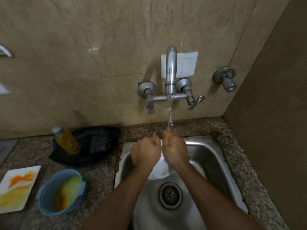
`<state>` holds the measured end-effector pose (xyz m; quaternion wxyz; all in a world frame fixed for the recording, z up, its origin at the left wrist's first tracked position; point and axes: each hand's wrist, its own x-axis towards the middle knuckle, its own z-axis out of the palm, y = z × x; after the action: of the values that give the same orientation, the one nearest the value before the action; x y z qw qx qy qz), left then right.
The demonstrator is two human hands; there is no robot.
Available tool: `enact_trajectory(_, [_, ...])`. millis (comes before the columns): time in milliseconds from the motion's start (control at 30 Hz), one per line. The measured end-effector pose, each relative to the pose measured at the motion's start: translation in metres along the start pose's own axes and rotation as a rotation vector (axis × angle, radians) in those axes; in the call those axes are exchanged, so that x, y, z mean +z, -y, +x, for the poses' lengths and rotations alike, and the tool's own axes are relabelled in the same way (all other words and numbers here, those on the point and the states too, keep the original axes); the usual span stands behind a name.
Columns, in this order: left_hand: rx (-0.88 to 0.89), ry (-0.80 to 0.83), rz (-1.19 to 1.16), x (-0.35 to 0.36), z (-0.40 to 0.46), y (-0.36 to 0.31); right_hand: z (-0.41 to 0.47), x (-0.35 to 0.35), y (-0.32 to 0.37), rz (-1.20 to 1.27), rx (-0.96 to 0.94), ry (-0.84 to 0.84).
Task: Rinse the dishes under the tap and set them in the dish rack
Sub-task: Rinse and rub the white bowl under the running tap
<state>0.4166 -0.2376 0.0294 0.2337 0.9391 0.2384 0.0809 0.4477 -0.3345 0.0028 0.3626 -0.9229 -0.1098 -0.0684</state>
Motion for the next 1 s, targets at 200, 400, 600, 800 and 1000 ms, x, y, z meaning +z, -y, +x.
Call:
enact_trajectory(200, [-0.132,-0.021,-0.108,-0.003,0.002,0.005,-0.002,0.007,-0.009,0.368,0.304,-0.033])
enact_trajectory(400, [-0.194,-0.041,-0.153,0.002,0.000,0.012,-0.006,0.014,0.004,-0.067,-0.031,-0.081])
enact_trajectory(600, [-0.146,-0.040,-0.145,0.003,-0.005,0.019,0.013,0.017,-0.020,0.178,0.405,0.159])
enact_trajectory(800, [-0.292,-0.017,-0.303,0.010,-0.002,0.030,-0.016,0.024,0.010,0.222,0.135,-0.033])
enact_trajectory(1000, [-0.348,-0.065,-0.412,0.000,0.002,0.029,-0.020,0.028,-0.012,0.287,0.421,-0.054])
